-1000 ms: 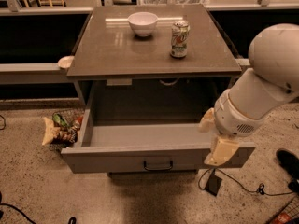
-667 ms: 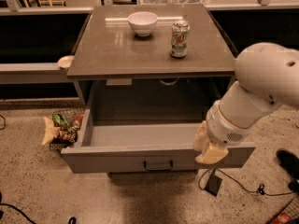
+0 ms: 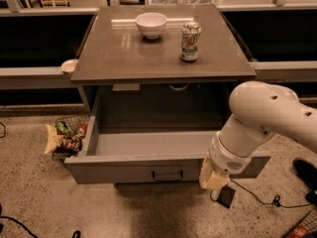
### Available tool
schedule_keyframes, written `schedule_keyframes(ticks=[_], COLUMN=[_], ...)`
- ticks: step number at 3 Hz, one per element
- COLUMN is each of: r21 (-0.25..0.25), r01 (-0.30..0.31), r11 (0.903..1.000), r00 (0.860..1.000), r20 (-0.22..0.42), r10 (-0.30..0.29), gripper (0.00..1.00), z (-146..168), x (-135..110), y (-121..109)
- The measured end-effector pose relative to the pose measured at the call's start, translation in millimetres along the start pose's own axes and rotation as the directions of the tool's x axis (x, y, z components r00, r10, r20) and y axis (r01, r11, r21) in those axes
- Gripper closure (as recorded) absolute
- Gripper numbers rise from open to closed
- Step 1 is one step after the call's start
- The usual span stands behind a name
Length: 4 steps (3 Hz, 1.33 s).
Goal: Close top drawer
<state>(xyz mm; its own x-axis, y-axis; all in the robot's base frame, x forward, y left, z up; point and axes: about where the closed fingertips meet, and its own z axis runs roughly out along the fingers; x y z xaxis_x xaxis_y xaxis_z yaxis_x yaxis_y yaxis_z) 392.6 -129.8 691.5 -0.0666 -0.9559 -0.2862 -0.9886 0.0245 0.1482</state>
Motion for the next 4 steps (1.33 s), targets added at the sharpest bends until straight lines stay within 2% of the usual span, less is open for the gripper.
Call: schedule_keyframes(ticks=[1, 2, 3, 4], r21=[0.0, 0.023, 0.063, 0.11], r01=[0.0, -0.006, 0.008, 0.023], r11=[1.0, 0.9997, 0.998, 0.9936], r00=[1.0, 1.0, 0.999, 0.997], r20=[0.0, -0.013, -0.042, -0.079], r10=[0.0, 0.006, -0.005, -0.014], gripper=[1.0, 1.0, 1.0, 0.81], z=[0, 13, 29, 37], x=[0, 9, 18, 24], y=[0, -5, -24, -45])
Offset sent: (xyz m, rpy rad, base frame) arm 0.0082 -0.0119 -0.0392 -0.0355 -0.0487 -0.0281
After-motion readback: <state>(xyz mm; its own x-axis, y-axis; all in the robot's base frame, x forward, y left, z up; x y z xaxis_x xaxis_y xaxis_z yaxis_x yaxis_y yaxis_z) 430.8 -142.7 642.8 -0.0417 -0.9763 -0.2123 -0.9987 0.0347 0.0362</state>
